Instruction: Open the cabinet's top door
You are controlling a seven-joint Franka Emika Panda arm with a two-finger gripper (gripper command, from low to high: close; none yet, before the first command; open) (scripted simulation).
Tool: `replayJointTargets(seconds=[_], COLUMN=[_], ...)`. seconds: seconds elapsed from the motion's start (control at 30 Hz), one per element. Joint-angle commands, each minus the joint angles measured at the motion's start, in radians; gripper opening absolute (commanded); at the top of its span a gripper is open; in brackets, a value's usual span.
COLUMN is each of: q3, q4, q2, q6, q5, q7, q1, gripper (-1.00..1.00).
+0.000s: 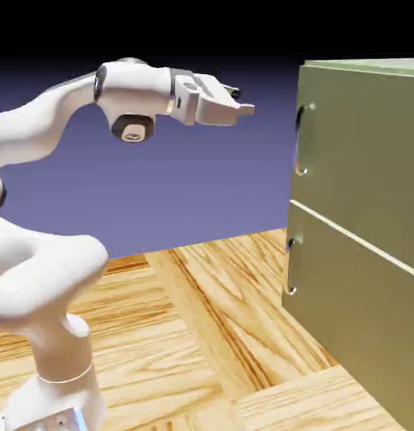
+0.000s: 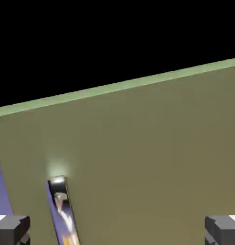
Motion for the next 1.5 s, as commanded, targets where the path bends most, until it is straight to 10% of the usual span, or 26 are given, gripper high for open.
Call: replayJointTargets(seconds=[0.0, 0.73, 0.77, 0.8, 1.47], q3=[0.021, 0.380, 0.380, 0.380, 0.067], q4=[0.007, 0.266, 0.266, 0.266, -0.396], q2=[-0.021, -0.354, -0.354, -0.354, -0.371], q6=[-0.011, -0.179, -0.179, -0.179, -0.936], q5=[0.044, 0.811, 0.811, 0.811, 0.769], q7=[-0.016, -0.268, -0.268, -0.268, -0.603], q1=[-0.024, -0.569, -0.569, -0.569, -0.290], gripper=[0.00, 0.00, -1.00, -1.00, -1.00])
